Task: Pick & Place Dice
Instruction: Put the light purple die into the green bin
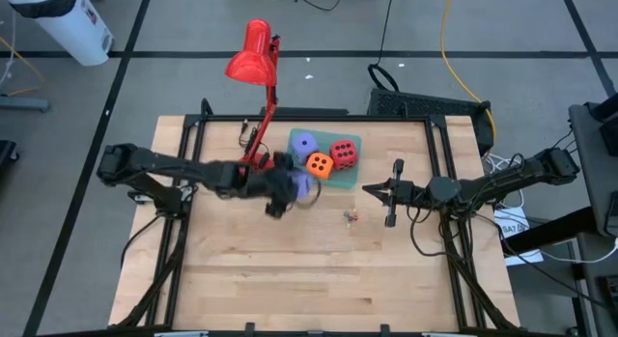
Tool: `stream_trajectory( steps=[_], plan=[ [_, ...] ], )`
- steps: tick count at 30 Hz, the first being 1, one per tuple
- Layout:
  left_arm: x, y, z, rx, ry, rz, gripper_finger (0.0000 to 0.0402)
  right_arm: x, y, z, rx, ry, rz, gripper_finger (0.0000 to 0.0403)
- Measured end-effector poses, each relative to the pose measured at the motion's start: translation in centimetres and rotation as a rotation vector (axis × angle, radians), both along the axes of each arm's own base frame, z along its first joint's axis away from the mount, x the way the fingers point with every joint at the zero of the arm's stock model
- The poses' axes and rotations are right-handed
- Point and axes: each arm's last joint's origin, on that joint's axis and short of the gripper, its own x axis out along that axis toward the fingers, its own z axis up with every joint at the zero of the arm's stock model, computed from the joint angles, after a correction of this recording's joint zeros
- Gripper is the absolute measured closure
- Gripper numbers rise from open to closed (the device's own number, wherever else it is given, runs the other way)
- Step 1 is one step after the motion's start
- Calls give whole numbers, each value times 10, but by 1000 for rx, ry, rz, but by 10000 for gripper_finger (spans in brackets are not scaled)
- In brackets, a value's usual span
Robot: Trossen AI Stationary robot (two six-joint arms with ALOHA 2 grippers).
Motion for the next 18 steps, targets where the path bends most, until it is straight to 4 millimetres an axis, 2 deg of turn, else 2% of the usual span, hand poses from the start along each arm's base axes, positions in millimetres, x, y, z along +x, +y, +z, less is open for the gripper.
stream_trajectory(
  steps=[4, 9, 13, 18],
  plan=[
    [3, 38, 2, -72, -45, 38, 3, 0, 0, 0, 0, 0, 0, 401],
    [3, 73, -10, -137, -15, 107, 3, 0, 0, 0, -1, 0, 0, 401],
    [6, 88, -23, -157, 21, 139, 3, 0, 0, 0, -3, 0, 0, 401],
    [16, 93, -44, -163, 75, 138, 3, 0, 0, 0, -1, 0, -3, 401]
  ],
)
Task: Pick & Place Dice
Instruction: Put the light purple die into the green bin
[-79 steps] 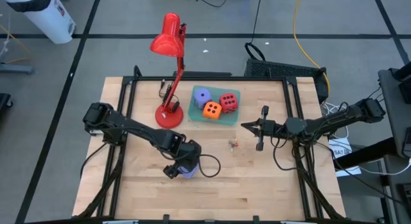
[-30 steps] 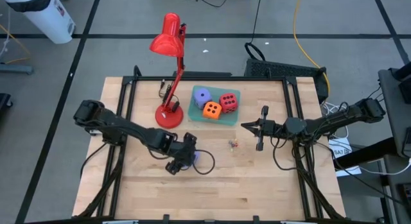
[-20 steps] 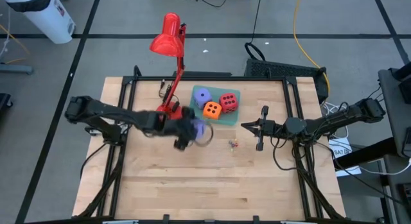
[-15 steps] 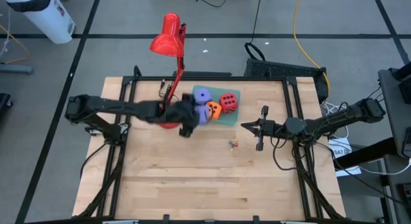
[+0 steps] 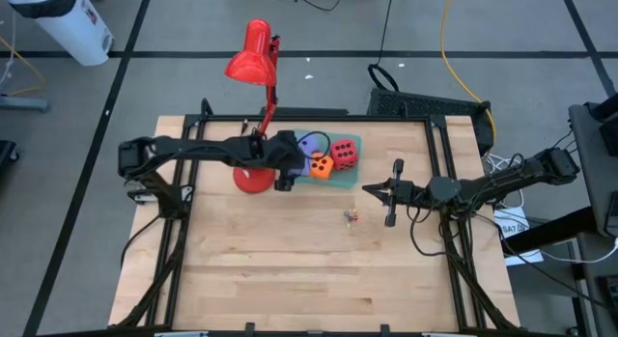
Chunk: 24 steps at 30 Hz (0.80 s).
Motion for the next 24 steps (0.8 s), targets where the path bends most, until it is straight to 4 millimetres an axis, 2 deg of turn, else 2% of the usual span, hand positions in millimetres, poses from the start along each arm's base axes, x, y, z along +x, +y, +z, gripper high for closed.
stream_trajectory(
  steps=[6, 11, 24],
  plan=[
    [10, 3, -23, -1, 61, 10, 3, 1, 0, -1, 0, 5, 0, 401],
    [10, 3, -28, -11, 86, 26, 3, 1, 0, -1, -2, 6, 0, 401],
    [3, 1, -3, -101, 180, 93, 3, 1, 0, 0, -2, -1, 0, 401]
  ],
)
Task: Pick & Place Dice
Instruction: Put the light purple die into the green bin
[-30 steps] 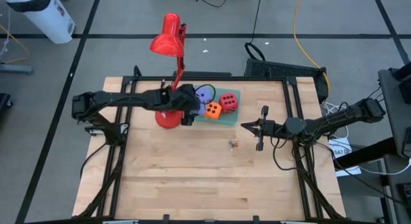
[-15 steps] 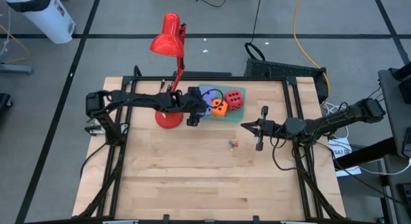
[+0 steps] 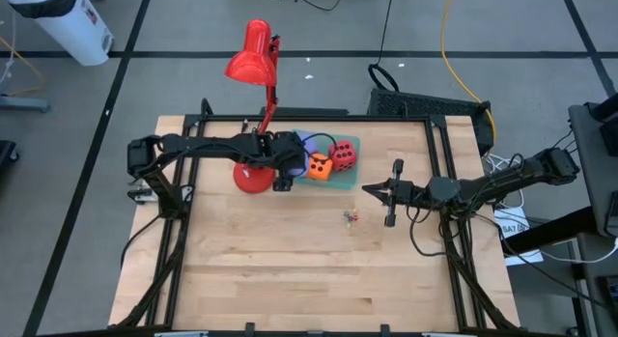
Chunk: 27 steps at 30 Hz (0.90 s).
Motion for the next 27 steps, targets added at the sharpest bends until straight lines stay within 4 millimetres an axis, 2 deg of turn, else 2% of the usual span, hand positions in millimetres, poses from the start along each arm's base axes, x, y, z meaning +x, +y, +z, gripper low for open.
stream_trajectory(
  steps=[10, 14, 21, 27],
  plan=[
    [-5, 2, -10, -36, 100, -3, 3, 0, 0, 0, 1, 0, -2, 401],
    [-7, 3, -7, -49, 139, 3, 3, 0, 0, 0, 0, 0, -2, 401],
    [-6, 5, -9, -75, 136, 7, 3, 2, 0, -2, -3, 14, -2, 401],
    [0, -1, -2, 11, 67, -32, 2, 9, -2, -10, 21, 56, -16, 401]
  ],
)
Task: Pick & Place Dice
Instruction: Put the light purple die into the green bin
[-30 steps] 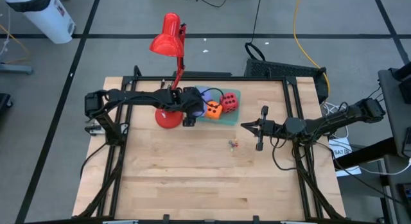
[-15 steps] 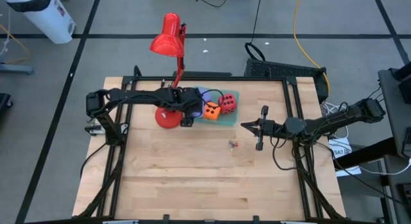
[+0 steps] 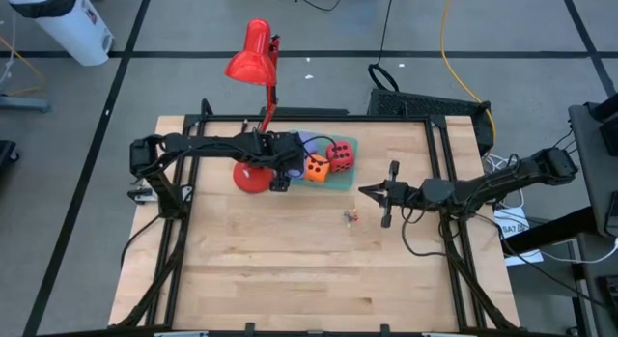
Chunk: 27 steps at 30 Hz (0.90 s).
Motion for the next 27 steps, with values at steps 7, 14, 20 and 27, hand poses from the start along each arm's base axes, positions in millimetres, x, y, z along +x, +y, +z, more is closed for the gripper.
stream_trajectory(
  steps=[7, 14, 20, 27],
  plan=[
    [4, -7, 5, 13, -42, -52, 2, 29, -18, 0, -17, 59, 7, 401],
    [8, -7, 7, 10, -93, -64, 2, 78, -46, -13, -83, 95, 65, 401],
    [8, -7, 7, 8, -95, -75, 2, 117, -62, -15, -258, 103, 64, 401],
    [11, -7, 9, 4, -127, -88, 2, 149, -85, -15, -235, 87, 138, 401]
  ],
)
